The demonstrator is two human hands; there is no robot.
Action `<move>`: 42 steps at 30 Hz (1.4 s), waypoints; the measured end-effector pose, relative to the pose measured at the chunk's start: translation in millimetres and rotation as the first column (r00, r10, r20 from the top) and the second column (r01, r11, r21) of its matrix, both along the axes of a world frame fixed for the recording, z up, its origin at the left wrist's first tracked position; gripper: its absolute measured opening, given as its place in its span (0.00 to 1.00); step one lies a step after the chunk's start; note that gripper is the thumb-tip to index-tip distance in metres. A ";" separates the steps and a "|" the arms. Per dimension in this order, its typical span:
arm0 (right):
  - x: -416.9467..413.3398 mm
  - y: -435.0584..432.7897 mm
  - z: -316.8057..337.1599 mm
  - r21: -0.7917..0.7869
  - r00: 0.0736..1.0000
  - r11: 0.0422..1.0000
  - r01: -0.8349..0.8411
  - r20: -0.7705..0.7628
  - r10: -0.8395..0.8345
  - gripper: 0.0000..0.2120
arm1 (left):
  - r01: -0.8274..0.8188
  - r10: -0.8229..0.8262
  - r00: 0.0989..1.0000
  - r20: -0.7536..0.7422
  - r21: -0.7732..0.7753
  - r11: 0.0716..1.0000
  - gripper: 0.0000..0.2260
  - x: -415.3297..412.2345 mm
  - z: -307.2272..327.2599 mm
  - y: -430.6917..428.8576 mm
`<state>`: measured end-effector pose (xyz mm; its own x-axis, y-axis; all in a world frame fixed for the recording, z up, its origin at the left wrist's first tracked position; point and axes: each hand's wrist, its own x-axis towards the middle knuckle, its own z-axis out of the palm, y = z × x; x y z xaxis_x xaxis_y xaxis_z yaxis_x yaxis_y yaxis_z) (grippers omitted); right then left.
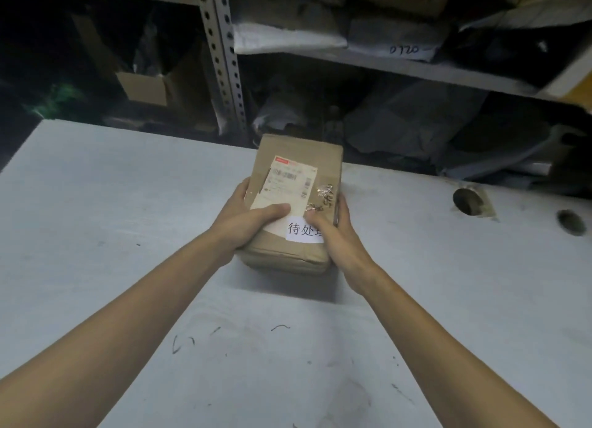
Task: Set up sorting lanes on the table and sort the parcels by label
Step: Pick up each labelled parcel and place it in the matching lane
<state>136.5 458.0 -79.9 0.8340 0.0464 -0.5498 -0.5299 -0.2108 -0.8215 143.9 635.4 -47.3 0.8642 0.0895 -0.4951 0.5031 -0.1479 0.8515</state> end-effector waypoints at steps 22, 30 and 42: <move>-218.3 -189.5 120.3 -0.008 0.849 0.877 0.481 0.256 -0.463 0.21 | 0.496 -0.476 0.862 0.175 -0.096 0.863 0.27 -138.4 97.3 -206.0; -366.7 -279.4 172.9 0.000 0.778 0.835 0.551 0.362 -0.513 0.24 | 0.579 -0.552 0.794 0.254 -0.040 0.814 0.17 -276.8 146.4 -300.2; -466.7 -385.6 270.5 0.014 0.724 0.827 0.562 0.474 -0.500 0.31 | 0.612 -0.584 0.730 0.355 0.039 0.790 0.08 -365.9 238.1 -405.9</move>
<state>-330.1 72.4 190.6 0.8499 -0.5195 -0.0878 -0.1741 -0.1197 -0.9774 -222.0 229.5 190.9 0.8359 -0.5273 -0.1527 0.0193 -0.2497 0.9681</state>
